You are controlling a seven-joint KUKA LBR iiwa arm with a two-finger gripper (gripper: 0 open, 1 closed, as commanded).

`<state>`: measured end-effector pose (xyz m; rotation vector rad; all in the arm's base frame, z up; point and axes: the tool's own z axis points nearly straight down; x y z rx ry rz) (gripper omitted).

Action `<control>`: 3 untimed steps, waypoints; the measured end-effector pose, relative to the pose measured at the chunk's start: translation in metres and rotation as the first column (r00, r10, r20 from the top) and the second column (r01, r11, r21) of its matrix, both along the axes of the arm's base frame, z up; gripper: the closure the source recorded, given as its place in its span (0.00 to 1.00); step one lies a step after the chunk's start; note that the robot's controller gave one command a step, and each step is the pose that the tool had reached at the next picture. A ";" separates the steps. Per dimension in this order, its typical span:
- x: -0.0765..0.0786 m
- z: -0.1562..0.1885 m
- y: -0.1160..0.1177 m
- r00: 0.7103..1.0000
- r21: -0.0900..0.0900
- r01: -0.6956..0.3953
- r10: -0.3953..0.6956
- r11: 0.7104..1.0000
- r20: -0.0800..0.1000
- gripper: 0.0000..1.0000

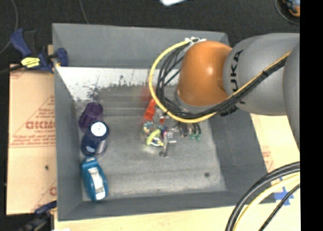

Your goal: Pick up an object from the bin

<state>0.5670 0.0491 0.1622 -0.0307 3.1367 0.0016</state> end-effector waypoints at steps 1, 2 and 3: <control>0.035 -0.068 -0.027 0.998 -0.003 -0.070 0.070 0.998 -0.004 0.00; 0.046 -0.075 -0.032 0.987 0.002 0.163 -0.163 0.987 0.007 1.00; 0.046 -0.075 -0.032 0.987 0.002 0.162 -0.162 0.987 0.007 1.00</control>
Offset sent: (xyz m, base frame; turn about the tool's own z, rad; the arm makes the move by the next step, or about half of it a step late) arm 0.0450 -0.0302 -0.0759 0.1649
